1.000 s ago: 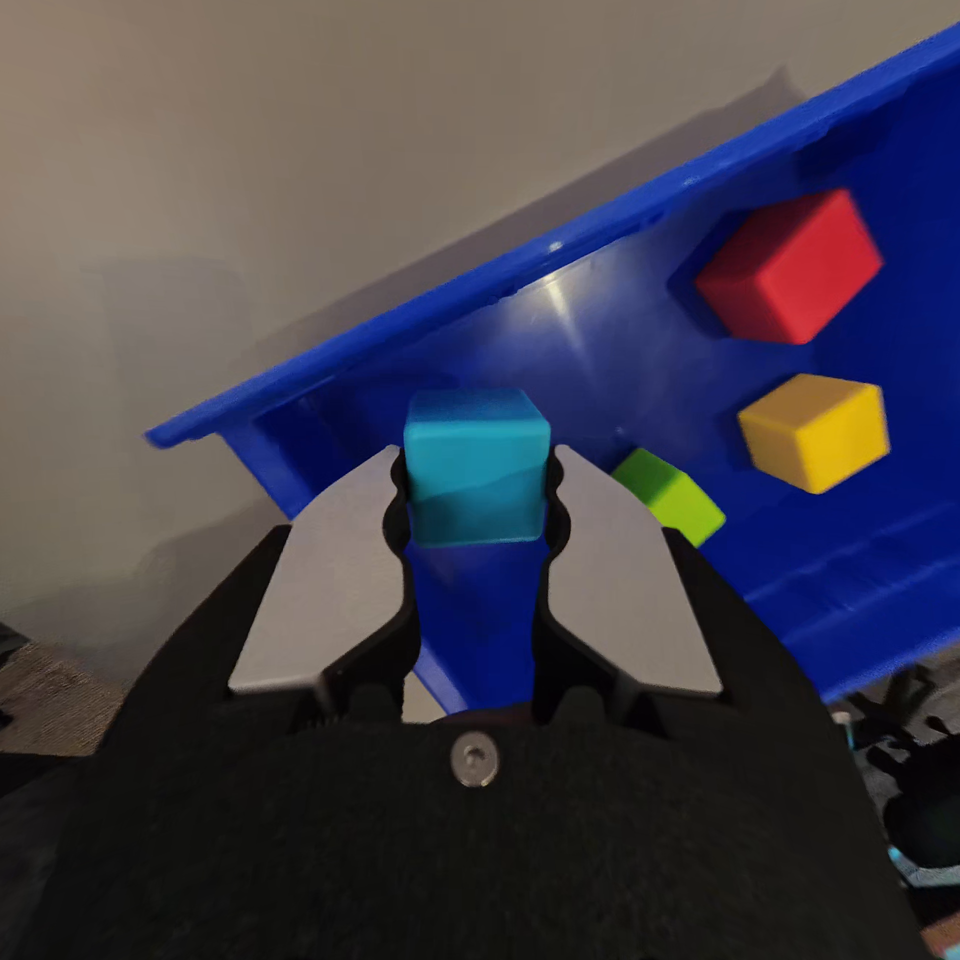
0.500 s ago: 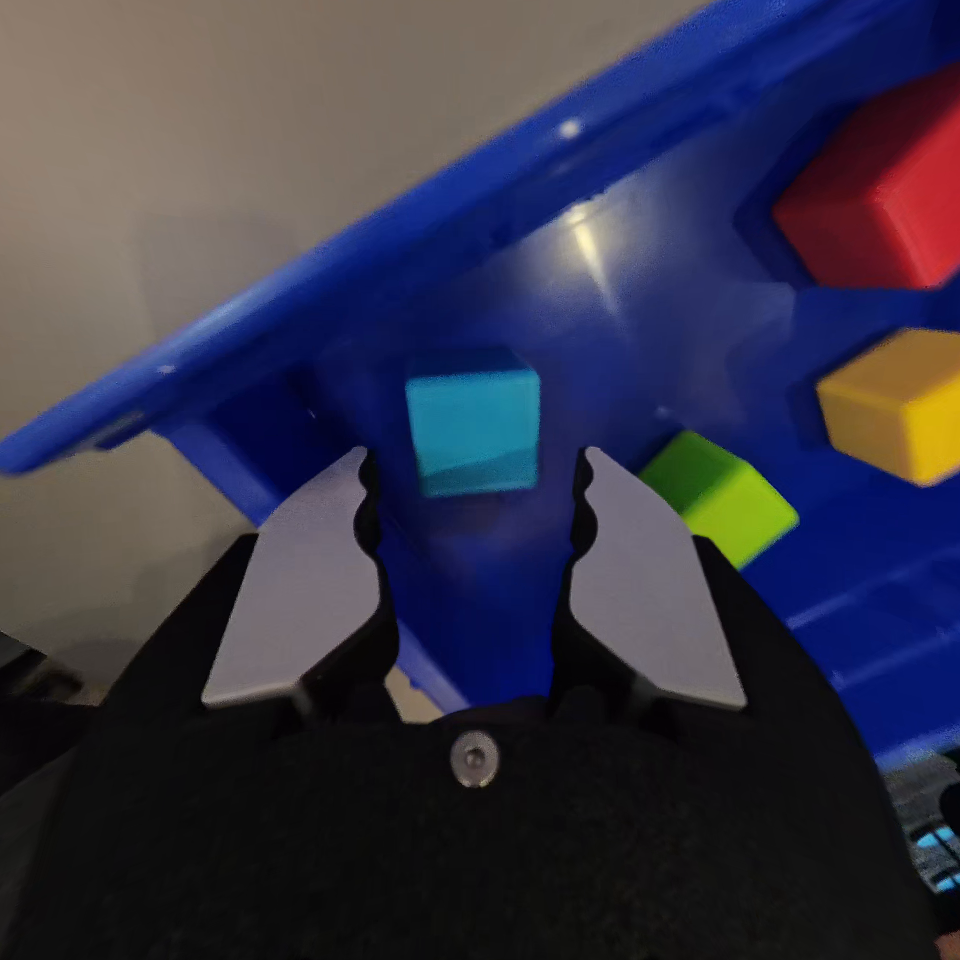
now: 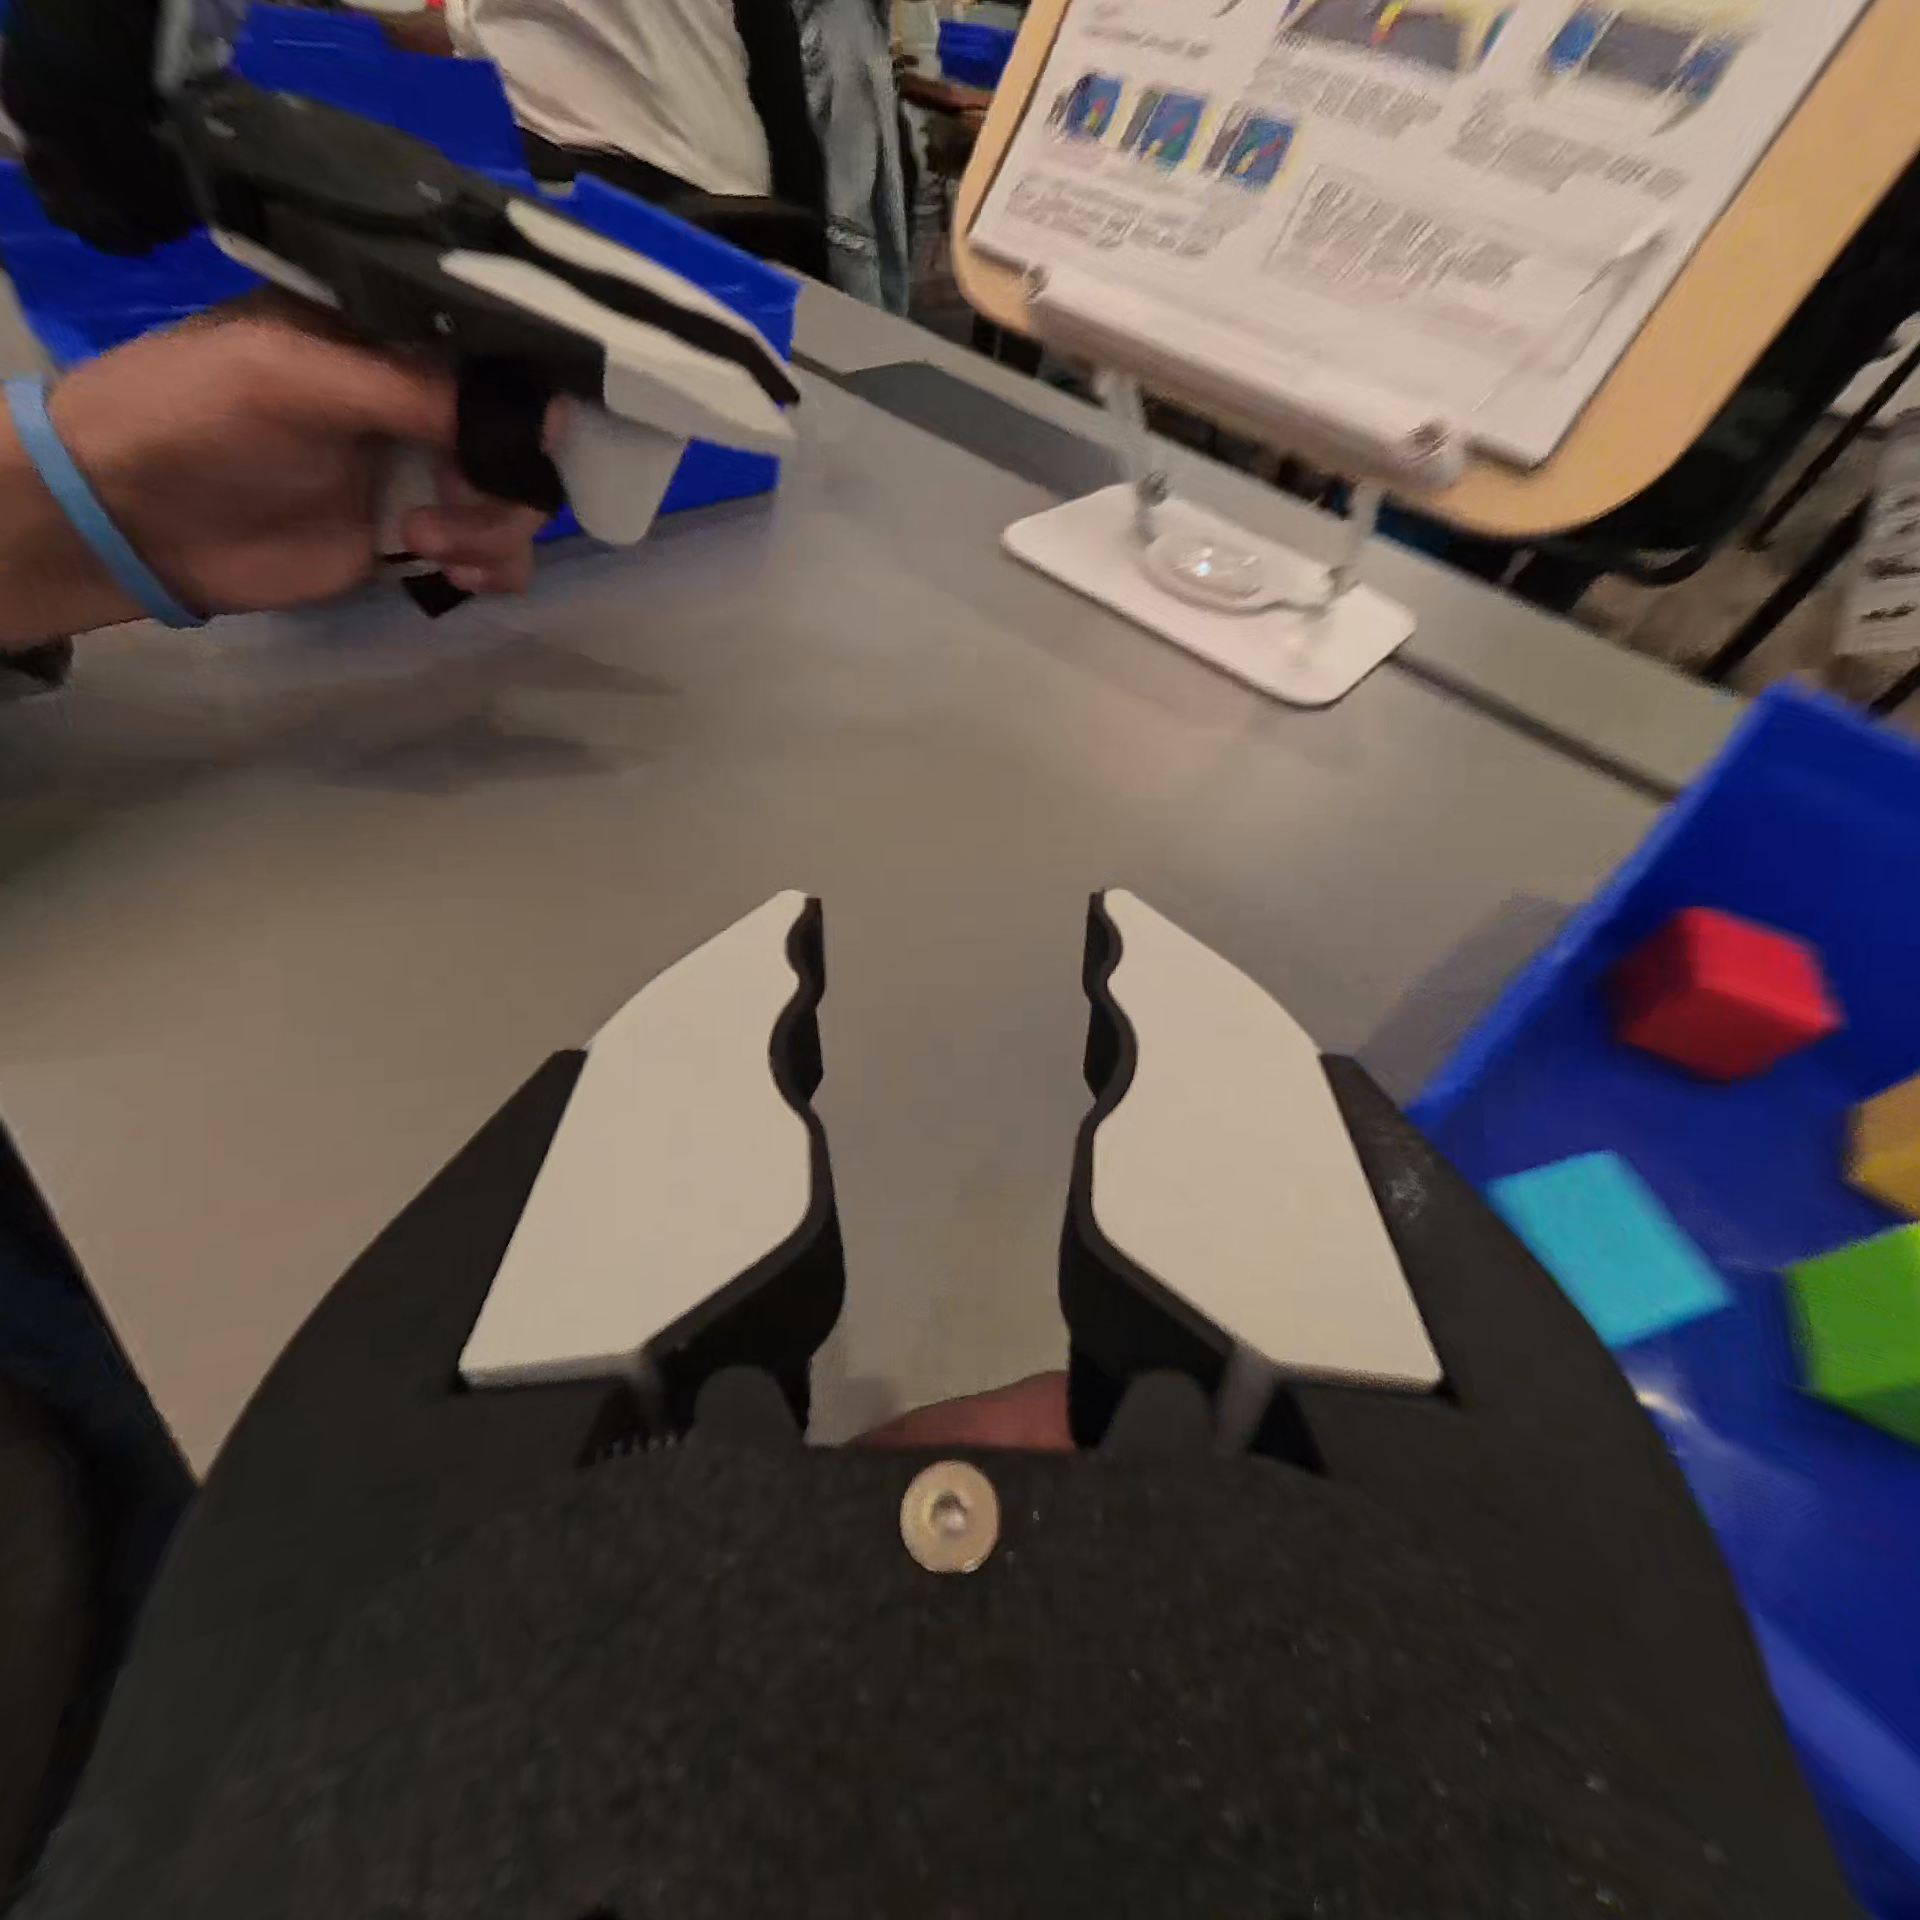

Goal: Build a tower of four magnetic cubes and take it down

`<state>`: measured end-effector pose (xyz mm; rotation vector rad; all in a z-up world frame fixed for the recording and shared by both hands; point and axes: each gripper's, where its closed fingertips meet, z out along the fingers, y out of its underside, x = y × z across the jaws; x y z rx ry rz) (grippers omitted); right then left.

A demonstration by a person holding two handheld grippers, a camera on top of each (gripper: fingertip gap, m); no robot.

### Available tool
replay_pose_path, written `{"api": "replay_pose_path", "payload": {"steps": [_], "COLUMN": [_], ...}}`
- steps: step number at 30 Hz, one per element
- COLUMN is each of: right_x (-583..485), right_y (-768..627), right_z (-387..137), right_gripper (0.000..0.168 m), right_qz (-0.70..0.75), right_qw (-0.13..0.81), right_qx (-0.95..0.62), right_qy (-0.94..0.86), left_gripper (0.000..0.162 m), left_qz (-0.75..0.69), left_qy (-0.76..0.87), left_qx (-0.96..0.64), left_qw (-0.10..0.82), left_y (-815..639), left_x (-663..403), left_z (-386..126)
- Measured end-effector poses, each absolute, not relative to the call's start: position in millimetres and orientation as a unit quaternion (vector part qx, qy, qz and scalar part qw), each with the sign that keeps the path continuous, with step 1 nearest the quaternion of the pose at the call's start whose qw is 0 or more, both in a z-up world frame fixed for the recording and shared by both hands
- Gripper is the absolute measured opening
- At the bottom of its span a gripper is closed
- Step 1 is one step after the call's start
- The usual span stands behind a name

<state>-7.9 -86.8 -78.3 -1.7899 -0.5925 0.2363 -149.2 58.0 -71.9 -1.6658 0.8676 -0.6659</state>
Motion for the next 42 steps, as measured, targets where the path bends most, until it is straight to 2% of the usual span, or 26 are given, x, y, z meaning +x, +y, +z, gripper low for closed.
{"api": "replay_pose_path", "payload": {"steps": [3,5,8,10,13,16,27,32,35,42], "right_x": [-28,-26,-11,-5,-3,1,10,29,68,183], "right_y": [-94,-97,-98,-104,-112,-107,-109,-116,-125,-157], "right_z": [-93,-90,-94,-93,-89,-100,-115,-116,-113,-113], "right_gripper": [0.053,0.05,0.049,0.051,0.048,0.05,0.05,0.05,0.05,0.051], "right_qz": [0.127,0.111,0.077,0.102,0.147,0.13,0.126,0.088,0.007,-0.067], "right_qw": [0.598,0.62,0.613,0.616,0.624,0.611,0.588,0.594,0.602,0.601], "right_qx": [-0.76,-0.753,-0.773,-0.773,-0.763,-0.777,-0.794,-0.795,-0.795,-0.793], "right_qy": [-0.22,-0.189,-0.146,-0.114,-0.08,-0.08,-0.087,-0.082,-0.073,0.078], "left_gripper": [0.051,0.055,0.049,0.049,0.05,0.048,0.051,0.055,0.056,0.057], "left_qz": [-0.261,-0.228,-0.192,-0.197,-0.231,-0.265,-0.246,-0.246,-0.262,-0.315], "left_qy": [0.333,0.304,0.25,0.22,0.216,0.188,0.211,0.243,0.261,0.338], "left_qx": [-0.719,-0.731,-0.737,-0.736,-0.73,-0.725,-0.734,-0.728,-0.726,-0.703], "left_qw": [0.552,0.567,0.598,0.609,0.606,0.607,0.597,0.592,0.58,0.541], "left_y": [26,3,-34,-56,-78,-88,-73,-77,-81,-97], "left_x": [-170,-191,-226,-242,-247,-253,-253,-228,-194,-32], "left_z": [-74,-79,-84,-86,-78,-84,-97,-99,-101,-100]}}
